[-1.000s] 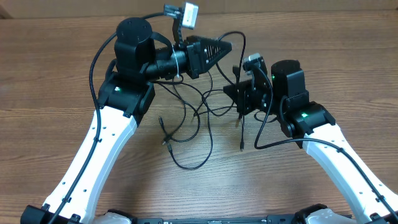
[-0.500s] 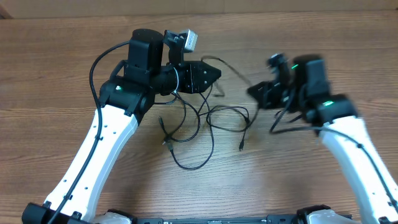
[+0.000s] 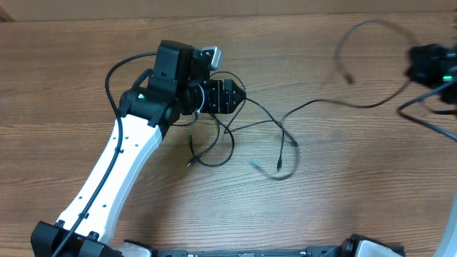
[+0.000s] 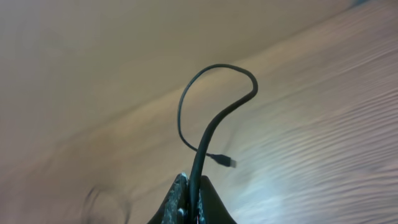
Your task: Untangle cables
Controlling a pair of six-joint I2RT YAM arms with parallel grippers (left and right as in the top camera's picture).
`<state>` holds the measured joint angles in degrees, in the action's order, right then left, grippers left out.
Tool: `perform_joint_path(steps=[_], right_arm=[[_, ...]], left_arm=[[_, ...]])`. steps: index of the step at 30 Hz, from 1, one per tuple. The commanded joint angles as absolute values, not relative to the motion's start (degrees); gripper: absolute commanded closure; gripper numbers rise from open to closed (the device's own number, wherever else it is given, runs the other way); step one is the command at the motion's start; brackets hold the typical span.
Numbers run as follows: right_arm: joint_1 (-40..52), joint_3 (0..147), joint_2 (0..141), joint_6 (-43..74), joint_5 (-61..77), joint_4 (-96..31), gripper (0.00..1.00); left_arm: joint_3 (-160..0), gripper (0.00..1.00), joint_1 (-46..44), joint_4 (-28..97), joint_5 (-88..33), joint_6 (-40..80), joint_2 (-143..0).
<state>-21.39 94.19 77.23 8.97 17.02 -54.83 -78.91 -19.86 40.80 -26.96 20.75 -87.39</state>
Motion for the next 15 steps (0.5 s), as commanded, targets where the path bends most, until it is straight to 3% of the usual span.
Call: perform_joint_path(steps=[1, 6, 15], right_arm=[[-26.3, 95.7, 76.4, 9.1, 15.2, -53.4, 0.96], [-32.8, 95.7, 77.2, 10.5, 14.7, -51.4, 0.96], [-37.3, 95.6, 78.3, 19.3, -1.9, -49.6, 0.94]], left_arm=[[-79.6, 0.26, -19.9, 42.9, -18.8, 19.2, -87.5], [-79.6, 0.27, -19.9, 44.9, -17.4, 19.3, -87.6], [-79.5, 0.27, -19.9, 46.5, -17.4, 19.3, -87.7]])
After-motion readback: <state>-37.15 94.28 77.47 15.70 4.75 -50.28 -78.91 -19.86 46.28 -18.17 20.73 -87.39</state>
